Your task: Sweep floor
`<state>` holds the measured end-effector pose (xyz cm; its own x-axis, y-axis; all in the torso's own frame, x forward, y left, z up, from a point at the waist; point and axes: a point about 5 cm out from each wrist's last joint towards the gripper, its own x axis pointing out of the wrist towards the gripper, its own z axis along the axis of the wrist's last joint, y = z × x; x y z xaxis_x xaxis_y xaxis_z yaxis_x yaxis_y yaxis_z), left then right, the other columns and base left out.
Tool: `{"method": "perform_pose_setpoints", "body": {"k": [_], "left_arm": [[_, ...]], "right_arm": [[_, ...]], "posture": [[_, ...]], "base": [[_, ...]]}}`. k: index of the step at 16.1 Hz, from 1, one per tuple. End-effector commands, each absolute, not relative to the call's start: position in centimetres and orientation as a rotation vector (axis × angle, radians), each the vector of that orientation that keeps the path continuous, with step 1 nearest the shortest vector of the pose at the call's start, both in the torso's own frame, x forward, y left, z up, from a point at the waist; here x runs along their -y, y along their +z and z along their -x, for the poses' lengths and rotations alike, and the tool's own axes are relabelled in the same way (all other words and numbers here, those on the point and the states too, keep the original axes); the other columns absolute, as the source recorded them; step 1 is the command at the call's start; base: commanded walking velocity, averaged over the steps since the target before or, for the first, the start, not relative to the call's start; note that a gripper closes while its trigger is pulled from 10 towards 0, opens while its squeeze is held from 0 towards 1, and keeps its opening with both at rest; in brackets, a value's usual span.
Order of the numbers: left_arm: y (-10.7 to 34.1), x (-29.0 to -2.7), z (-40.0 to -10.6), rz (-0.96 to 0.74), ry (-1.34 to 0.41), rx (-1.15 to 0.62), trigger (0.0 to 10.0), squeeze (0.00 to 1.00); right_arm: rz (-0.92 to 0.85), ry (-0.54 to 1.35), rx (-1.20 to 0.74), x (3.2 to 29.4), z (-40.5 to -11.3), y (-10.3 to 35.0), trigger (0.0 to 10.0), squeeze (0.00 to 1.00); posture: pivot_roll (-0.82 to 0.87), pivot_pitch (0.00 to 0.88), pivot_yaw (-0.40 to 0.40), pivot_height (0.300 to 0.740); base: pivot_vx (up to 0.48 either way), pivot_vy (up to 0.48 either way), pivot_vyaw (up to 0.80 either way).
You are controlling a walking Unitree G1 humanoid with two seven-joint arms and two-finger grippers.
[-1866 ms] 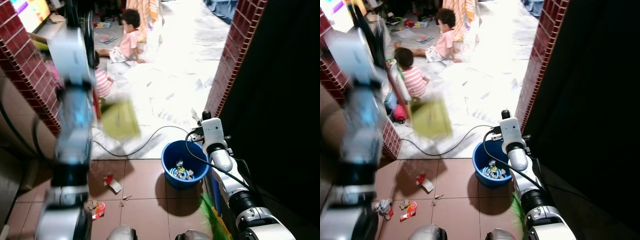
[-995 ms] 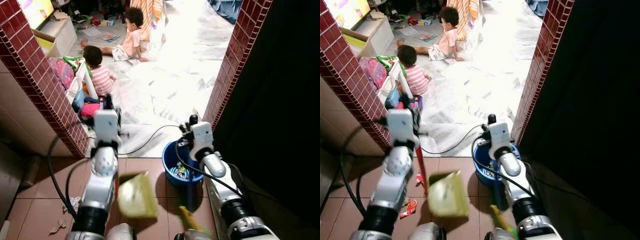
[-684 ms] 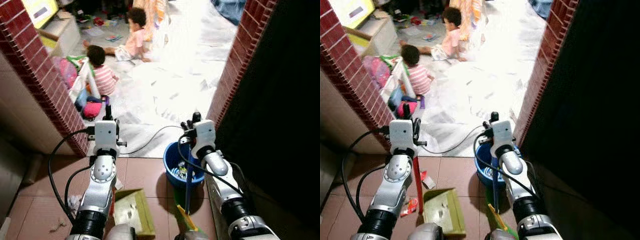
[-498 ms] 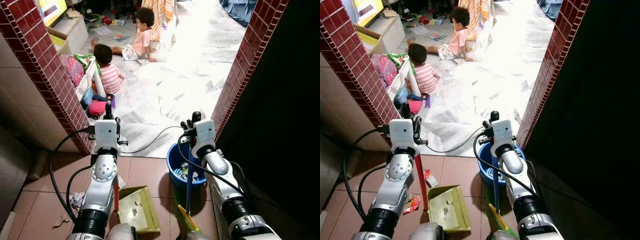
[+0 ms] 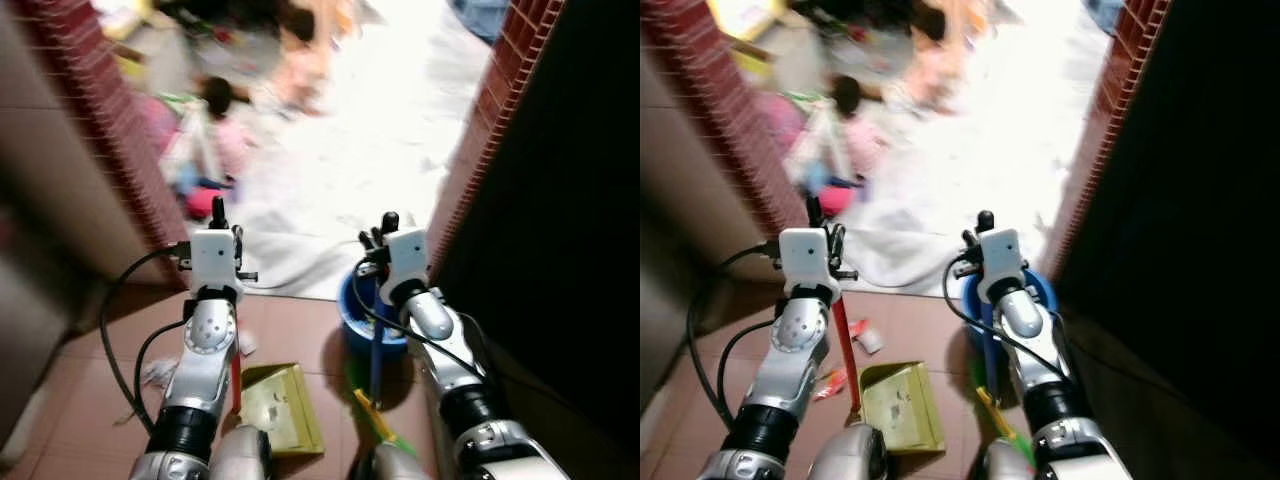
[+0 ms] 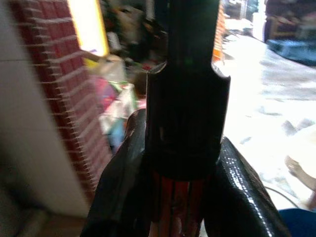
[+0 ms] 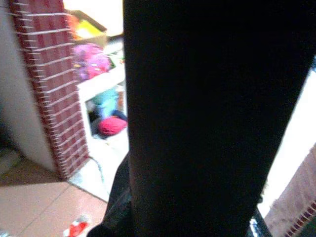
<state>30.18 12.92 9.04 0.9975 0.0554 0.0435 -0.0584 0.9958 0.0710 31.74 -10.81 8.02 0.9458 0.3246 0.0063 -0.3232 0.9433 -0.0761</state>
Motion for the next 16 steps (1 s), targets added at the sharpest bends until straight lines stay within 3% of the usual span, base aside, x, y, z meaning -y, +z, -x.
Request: {"method": "perform_pose_setpoints", "body": {"k": [1, 4, 12, 16], "left_arm": [[9.59, -12.71, -30.44, -0.074, 0.044, 0.067, 10.0, 0.0], [9.61, -12.63, -30.48, -0.071, 0.041, 0.07, 10.0, 0.0], [9.8, -12.61, -30.66, -0.04, 0.041, 0.074, 10.0, 0.0], [9.76, -12.62, -30.79, -0.024, 0.039, 0.063, 10.0, 0.0]], "right_arm": [[0.039, 0.319, -0.016, 10.74, -31.4, 7.27, 10.0, 0.0], [0.04, 0.312, -0.015, 10.83, -31.45, 7.29, 10.0, 0.0], [0.041, 0.309, -0.016, 10.88, -31.43, 7.23, 10.0, 0.0], [0.042, 0.306, -0.017, 10.92, -31.45, 7.2, 10.0, 0.0]], "posture": [[-0.02, 0.0, 0.024, 0.74], [-0.02, 0.0, 0.026, 0.74], [-0.02, 0.0, 0.027, 0.74], [-0.02, 0.0, 0.028, 0.74]], "base": [[-0.352, 0.0, 0.0], [-0.342, 0.0, 0.0], [0.0, 0.0, 0.0], [0.0, 0.47, 0.0]]}}
